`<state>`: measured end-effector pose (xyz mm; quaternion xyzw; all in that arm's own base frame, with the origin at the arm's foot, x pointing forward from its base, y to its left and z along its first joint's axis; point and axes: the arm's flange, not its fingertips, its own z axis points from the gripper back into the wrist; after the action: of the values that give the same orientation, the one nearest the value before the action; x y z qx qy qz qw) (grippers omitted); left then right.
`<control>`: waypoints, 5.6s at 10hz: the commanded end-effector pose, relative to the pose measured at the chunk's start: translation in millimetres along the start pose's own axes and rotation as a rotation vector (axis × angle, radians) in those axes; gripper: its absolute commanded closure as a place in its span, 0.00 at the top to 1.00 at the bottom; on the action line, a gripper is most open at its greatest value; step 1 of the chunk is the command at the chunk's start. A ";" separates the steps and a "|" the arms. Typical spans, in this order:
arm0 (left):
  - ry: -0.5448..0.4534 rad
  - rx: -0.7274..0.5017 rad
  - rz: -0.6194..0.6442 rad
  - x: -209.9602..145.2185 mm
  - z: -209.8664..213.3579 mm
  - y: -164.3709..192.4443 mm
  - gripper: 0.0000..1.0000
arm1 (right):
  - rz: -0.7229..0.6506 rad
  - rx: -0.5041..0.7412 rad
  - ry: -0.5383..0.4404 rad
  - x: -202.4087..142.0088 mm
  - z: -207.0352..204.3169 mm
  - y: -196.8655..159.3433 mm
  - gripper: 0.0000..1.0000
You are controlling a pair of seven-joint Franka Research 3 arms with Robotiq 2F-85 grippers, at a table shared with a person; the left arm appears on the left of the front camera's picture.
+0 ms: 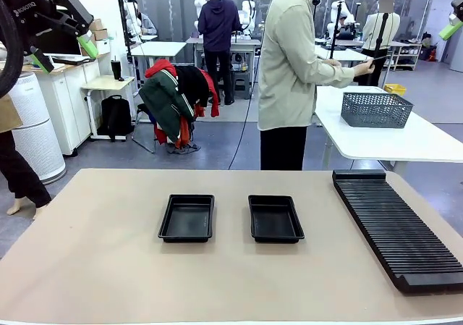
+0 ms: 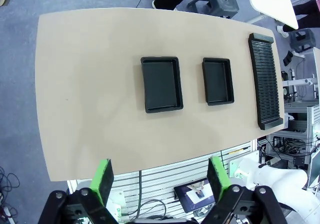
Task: Inspect and transfer BCBs to ESD trays.
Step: Pick up the Blank PCB from the PCB Rack and place it in the left ESD tray.
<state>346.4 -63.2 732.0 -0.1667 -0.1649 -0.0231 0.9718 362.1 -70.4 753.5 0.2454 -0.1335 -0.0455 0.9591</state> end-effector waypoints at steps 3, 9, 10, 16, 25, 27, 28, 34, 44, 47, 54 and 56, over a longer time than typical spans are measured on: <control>-0.002 -0.009 0.001 -0.8 -0.6 -0.6 1.00 | 0.001 0.000 0.000 -0.4 0.3 -0.2 1.00; -0.002 -0.009 0.001 -0.8 -0.6 -0.6 1.00 | 0.001 0.000 0.000 -0.4 0.3 -0.2 1.00; -0.002 -0.009 0.001 -0.8 -0.6 -0.6 1.00 | 0.001 0.000 0.000 -0.4 0.3 -0.2 1.00; -0.002 -0.009 0.001 -0.8 -0.6 -0.6 1.00 | 0.001 0.000 0.000 -0.4 0.3 -0.2 1.00; -0.002 -0.009 0.001 -0.8 -0.6 -0.6 1.00 | 0.001 0.000 0.000 -0.4 0.3 -0.2 1.00; -0.002 -0.009 0.001 -0.8 -0.6 -0.6 1.00 | 0.001 0.000 0.000 -0.4 0.3 -0.2 1.00; -0.002 -0.009 0.001 -0.8 -0.6 -0.6 1.00 | 0.001 0.000 0.000 -0.4 0.3 -0.2 1.00; -0.002 -0.009 0.001 -0.8 -0.6 -0.6 1.00 | 0.001 0.000 0.000 -0.4 0.3 -0.2 1.00; -0.002 -0.009 0.001 -0.8 -0.6 -0.6 1.00 | 0.249 -0.103 0.013 0.6 -26.3 -3.0 1.00; -0.002 -0.009 0.001 -0.8 -0.6 -0.6 1.00 | 0.540 -0.183 0.053 -1.9 -68.6 -24.8 1.00; -0.002 -0.009 0.001 -0.8 -0.6 -0.6 1.00 | 1.306 -0.290 0.107 0.7 -178.0 -81.9 1.00; -0.002 -0.009 0.001 -0.8 -0.6 -0.6 1.00 | 1.440 -0.318 0.153 6.5 -211.8 -93.7 1.00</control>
<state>346.4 -63.2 732.2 -0.1668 -0.1651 -0.0232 0.9718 418.7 -52.4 549.1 -0.0234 -0.1778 0.5726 0.7999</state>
